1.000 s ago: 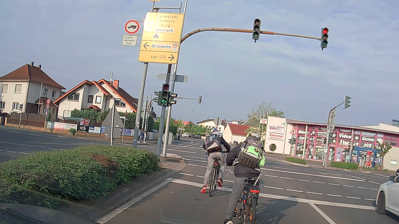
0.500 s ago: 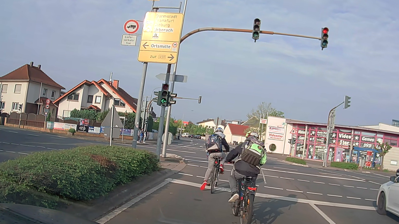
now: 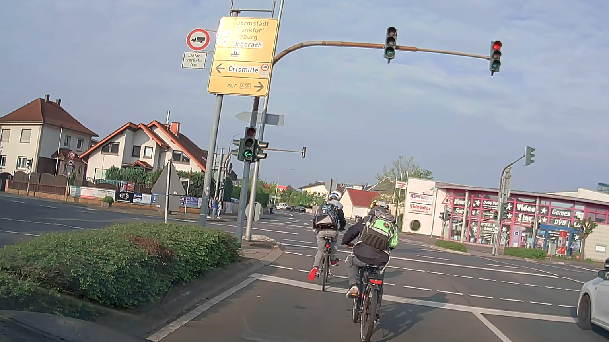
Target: Follow the waypoints while adhering to traffic rules and regulations
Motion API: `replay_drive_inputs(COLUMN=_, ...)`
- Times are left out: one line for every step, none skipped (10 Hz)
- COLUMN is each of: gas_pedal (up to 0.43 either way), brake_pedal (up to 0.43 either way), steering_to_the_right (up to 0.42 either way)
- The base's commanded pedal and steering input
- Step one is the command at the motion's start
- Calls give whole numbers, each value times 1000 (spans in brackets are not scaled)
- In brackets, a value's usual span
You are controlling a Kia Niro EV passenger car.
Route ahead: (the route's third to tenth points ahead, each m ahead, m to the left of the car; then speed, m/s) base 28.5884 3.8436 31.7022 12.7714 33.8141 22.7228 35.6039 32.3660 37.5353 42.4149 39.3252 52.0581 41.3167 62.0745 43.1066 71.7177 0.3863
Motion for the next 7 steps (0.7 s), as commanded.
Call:
replay_drive_inputs(gas_pedal=0, brake_pedal=0, steering_to_the_right=64)
replay_drive_inputs(gas_pedal=0, brake_pedal=0, steering_to_the_right=64)
replay_drive_inputs(gas_pedal=0, brake_pedal=0, steering_to_the_right=64)
replay_drive_inputs(gas_pedal=0, brake_pedal=0, steering_to_the_right=64)
replay_drive_inputs(gas_pedal=0, brake_pedal=0, steering_to_the_right=64)
replay_drive_inputs(gas_pedal=0, brake_pedal=0, steering_to_the_right=64)
replay_drive_inputs(gas_pedal=20, brake_pedal=0, steering_to_the_right=64)
